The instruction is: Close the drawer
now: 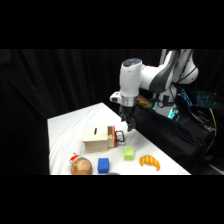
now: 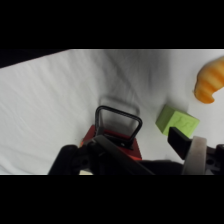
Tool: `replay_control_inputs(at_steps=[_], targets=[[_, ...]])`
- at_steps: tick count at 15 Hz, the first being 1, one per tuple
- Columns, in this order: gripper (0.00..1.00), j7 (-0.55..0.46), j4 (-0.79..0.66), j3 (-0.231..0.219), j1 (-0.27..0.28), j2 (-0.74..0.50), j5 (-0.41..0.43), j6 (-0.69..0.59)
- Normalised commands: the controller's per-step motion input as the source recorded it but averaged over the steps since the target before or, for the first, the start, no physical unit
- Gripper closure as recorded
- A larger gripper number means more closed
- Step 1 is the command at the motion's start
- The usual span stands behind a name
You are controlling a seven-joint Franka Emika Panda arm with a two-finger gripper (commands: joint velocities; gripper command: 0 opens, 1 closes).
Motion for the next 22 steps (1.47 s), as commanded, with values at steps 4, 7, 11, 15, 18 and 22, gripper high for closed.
replay_control_inputs(at_steps=[4,7,11,15,18,22], targets=[[0.00,0.13,-0.06,-0.021,0.025,0.15,-0.001,0.34],[0.00,0.06,-0.01,-0.070,0.054,0.20,0.044,0.44],[0.00,0.01,0.05,-0.134,0.090,0.25,0.076,0.41],[0.00,-0.04,0.13,-0.214,0.157,0.26,0.072,0.30],[0.00,0.03,0.19,-0.337,0.264,0.20,-0.060,0.24],[0.00,0.01,0.23,-0.289,0.232,0.17,-0.043,0.16]])
